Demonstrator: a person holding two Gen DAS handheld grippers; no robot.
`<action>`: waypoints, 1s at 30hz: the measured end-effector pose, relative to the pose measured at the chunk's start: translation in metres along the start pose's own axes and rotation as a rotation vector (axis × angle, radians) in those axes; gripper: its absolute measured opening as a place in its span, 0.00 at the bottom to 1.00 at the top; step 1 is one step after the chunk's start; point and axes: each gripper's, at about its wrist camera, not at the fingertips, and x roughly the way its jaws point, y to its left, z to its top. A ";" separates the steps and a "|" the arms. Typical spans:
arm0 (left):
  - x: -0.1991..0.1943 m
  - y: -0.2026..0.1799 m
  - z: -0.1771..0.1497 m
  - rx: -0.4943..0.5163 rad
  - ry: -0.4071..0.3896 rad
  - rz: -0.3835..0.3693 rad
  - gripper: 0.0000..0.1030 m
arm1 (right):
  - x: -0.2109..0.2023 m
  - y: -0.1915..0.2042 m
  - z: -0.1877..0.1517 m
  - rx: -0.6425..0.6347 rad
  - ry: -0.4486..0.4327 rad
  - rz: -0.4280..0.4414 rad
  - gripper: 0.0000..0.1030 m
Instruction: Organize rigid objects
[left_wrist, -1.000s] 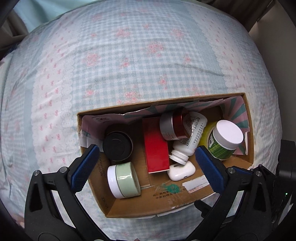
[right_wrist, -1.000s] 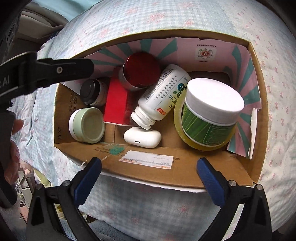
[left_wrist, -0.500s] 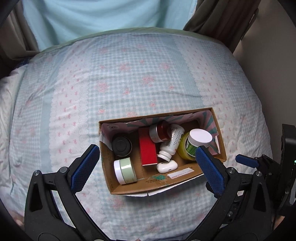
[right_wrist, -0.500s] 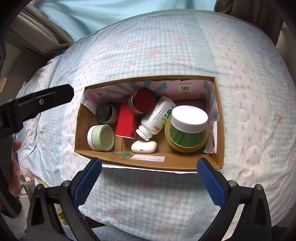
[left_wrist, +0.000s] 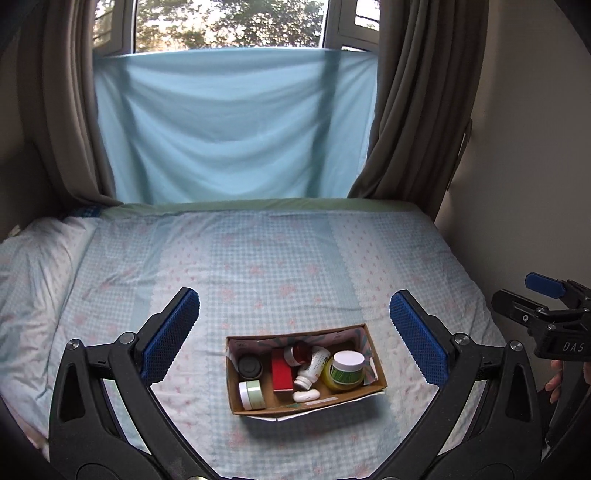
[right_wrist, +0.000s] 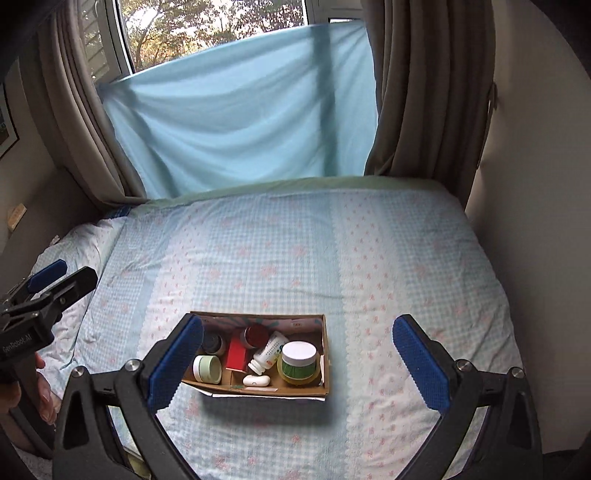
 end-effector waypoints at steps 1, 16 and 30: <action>-0.010 -0.006 0.002 0.001 -0.024 0.012 1.00 | -0.012 -0.001 0.004 -0.006 -0.024 -0.004 0.99; -0.086 -0.081 -0.023 0.036 -0.169 0.112 1.00 | -0.080 -0.038 -0.017 -0.042 -0.161 -0.074 0.99; -0.099 -0.091 -0.040 0.010 -0.184 0.107 1.00 | -0.097 -0.046 -0.027 -0.040 -0.208 -0.074 0.99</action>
